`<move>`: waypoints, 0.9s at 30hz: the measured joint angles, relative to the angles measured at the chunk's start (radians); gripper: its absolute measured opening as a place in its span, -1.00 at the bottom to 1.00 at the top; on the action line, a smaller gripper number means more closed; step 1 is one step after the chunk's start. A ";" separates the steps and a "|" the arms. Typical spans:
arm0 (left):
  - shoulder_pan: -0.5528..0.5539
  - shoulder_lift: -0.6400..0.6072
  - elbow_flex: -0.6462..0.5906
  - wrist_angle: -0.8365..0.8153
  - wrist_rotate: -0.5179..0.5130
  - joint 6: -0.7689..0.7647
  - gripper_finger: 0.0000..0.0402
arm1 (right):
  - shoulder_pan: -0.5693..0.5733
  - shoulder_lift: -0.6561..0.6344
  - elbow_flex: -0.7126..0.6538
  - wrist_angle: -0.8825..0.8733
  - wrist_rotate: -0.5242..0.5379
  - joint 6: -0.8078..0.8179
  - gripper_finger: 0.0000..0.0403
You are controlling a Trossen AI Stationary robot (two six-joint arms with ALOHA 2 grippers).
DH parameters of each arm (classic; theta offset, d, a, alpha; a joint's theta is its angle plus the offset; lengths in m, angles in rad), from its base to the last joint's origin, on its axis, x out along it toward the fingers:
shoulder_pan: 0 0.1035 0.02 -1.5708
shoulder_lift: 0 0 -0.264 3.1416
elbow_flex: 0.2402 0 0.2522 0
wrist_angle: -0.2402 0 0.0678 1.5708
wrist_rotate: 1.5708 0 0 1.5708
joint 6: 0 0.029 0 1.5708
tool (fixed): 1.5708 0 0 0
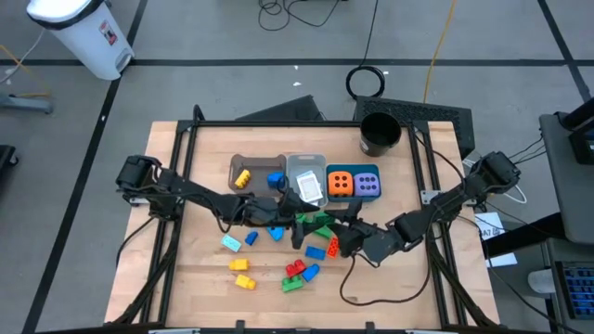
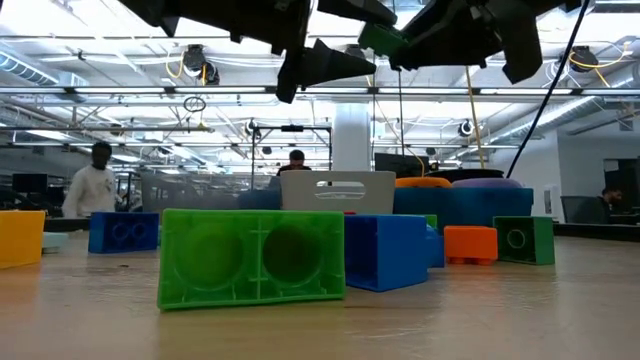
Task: Pick & Place Toys
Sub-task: Put the green game piece into the black bin
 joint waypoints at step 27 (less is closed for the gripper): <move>0.008 -0.102 -0.015 -0.155 -0.134 0.040 -0.50 | 0.053 -0.079 0.000 -0.101 0.105 0.267 0.19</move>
